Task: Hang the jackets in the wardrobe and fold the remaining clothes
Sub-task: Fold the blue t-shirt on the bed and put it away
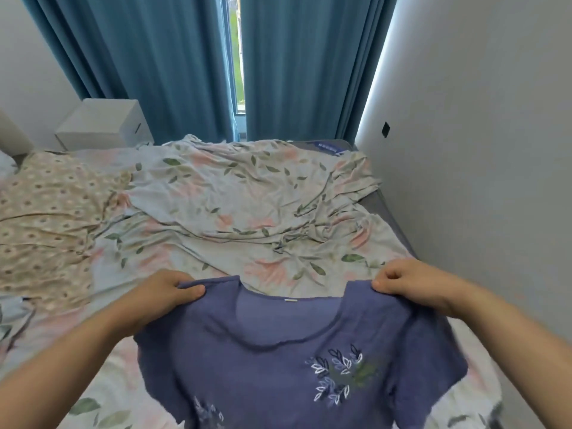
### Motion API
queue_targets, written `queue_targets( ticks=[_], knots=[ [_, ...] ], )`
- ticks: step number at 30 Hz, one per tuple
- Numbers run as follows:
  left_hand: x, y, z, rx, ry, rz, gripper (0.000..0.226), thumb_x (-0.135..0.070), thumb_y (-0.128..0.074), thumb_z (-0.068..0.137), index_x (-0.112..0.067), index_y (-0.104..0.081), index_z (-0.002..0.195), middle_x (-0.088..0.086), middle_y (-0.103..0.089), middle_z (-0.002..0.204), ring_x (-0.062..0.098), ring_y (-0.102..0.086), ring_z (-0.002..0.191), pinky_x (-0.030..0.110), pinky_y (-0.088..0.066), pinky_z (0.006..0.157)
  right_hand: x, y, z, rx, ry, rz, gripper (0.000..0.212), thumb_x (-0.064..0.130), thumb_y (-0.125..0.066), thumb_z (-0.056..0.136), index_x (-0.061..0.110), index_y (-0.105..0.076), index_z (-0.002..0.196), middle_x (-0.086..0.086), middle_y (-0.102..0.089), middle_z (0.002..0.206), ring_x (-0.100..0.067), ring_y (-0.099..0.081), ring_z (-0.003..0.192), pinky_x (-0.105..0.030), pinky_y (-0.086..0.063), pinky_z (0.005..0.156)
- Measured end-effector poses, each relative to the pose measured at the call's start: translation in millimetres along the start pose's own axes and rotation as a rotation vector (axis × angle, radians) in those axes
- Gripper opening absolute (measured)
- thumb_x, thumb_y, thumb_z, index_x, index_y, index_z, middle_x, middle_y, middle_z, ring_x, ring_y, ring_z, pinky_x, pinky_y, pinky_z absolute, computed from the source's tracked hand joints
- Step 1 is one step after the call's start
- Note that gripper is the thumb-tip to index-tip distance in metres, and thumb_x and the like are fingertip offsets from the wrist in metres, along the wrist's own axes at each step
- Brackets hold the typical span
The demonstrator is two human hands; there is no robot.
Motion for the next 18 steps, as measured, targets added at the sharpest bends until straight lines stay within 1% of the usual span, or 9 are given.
queue_targets(
  ticks=[2, 4, 5, 7, 8, 11, 13, 16, 18],
  knots=[
    [28, -20, 37, -0.071, 0.046, -0.004, 0.045, -0.029, -0.068, 0.092, -0.019, -0.054, 0.050, -0.006, -0.051, 0.052, 0.005, -0.043, 0.046, 0.027, -0.031, 0.052, -24, -21, 46, -0.043, -0.015, -0.012, 0.030, 0.024, -0.066, 0.090, 0.010, -0.057, 0.065, 0.003, -0.054, 0.066, -0.011, -0.045, 0.065, -0.033, -0.035, 0.063],
    [60, -41, 73, -0.128, 0.085, -0.025, 0.046, -0.030, -0.066, 0.093, -0.020, -0.045, 0.053, -0.004, -0.045, 0.052, 0.009, -0.038, 0.047, 0.029, -0.027, 0.053, -53, -48, 91, -0.073, -0.066, 0.036, 0.026, 0.018, -0.064, 0.089, 0.008, -0.057, 0.066, 0.000, -0.056, 0.068, -0.013, -0.047, 0.065, -0.031, -0.036, 0.062],
    [77, -52, 92, -0.150, 0.099, -0.021, 0.045, -0.030, -0.065, 0.094, -0.018, -0.043, 0.056, -0.001, -0.044, 0.053, 0.012, -0.037, 0.049, 0.030, -0.027, 0.055, -66, -63, 113, -0.078, -0.094, 0.044, 0.025, 0.017, -0.063, 0.089, 0.008, -0.058, 0.066, 0.001, -0.057, 0.068, -0.013, -0.047, 0.064, -0.029, -0.037, 0.061],
    [111, -74, 129, -0.175, 0.129, 0.004, 0.044, -0.029, -0.063, 0.095, -0.015, -0.043, 0.059, 0.003, -0.045, 0.056, 0.016, -0.037, 0.053, 0.031, -0.027, 0.056, -93, -94, 155, -0.080, -0.127, 0.036, 0.026, 0.016, -0.061, 0.090, 0.015, -0.057, 0.064, 0.003, -0.058, 0.068, -0.010, -0.048, 0.061, -0.023, -0.036, 0.056],
    [128, -85, 148, -0.186, 0.136, 0.026, 0.043, -0.029, -0.061, 0.096, -0.014, -0.044, 0.060, 0.004, -0.045, 0.057, 0.016, -0.037, 0.054, 0.032, -0.028, 0.055, -105, -109, 176, -0.090, -0.135, 0.039, 0.026, 0.016, -0.061, 0.090, 0.017, -0.057, 0.065, 0.004, -0.058, 0.068, -0.009, -0.048, 0.061, -0.022, -0.036, 0.055],
    [173, -111, 202, -0.235, 0.131, 0.097, 0.045, -0.028, -0.058, 0.096, -0.017, -0.038, 0.058, -0.003, -0.041, 0.051, 0.008, -0.033, 0.048, 0.033, -0.025, 0.053, -143, -151, 237, -0.138, -0.151, 0.051, 0.029, 0.017, -0.058, 0.093, 0.020, -0.055, 0.065, 0.005, -0.057, 0.069, -0.009, -0.051, 0.064, -0.023, -0.034, 0.057],
    [204, -124, 237, -0.279, 0.135, 0.113, 0.048, -0.027, -0.058, 0.096, -0.020, -0.031, 0.056, -0.005, -0.037, 0.047, 0.010, -0.032, 0.046, 0.033, -0.024, 0.052, -170, -176, 276, -0.177, -0.170, 0.042, 0.029, 0.019, -0.057, 0.095, 0.020, -0.053, 0.066, 0.005, -0.056, 0.069, -0.012, -0.051, 0.066, -0.025, -0.033, 0.056],
    [246, -137, 287, -0.357, 0.151, 0.164, 0.049, -0.029, -0.057, 0.097, -0.019, -0.033, 0.055, -0.007, -0.041, 0.047, 0.015, -0.035, 0.050, 0.035, -0.028, 0.052, -203, -204, 334, -0.266, -0.170, 0.004, 0.028, 0.023, -0.055, 0.097, 0.021, -0.052, 0.069, 0.006, -0.057, 0.070, -0.015, -0.052, 0.068, -0.027, -0.032, 0.056],
    [265, -141, 320, -0.413, 0.144, 0.241, 0.048, -0.034, -0.053, 0.098, -0.019, -0.038, 0.054, -0.009, -0.047, 0.048, 0.018, -0.043, 0.052, 0.034, -0.032, 0.052, -213, -217, 372, -0.347, -0.131, -0.031, 0.026, 0.023, -0.053, 0.098, 0.020, -0.053, 0.073, 0.005, -0.058, 0.073, -0.019, -0.052, 0.069, -0.033, -0.032, 0.059]
  ],
)
Point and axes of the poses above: each hand's wrist, its own z-axis towards the middle knuckle, its own y-axis out of the back of the hand, x = y × z, the point moved 6 cm from there along z, towards the middle knuckle
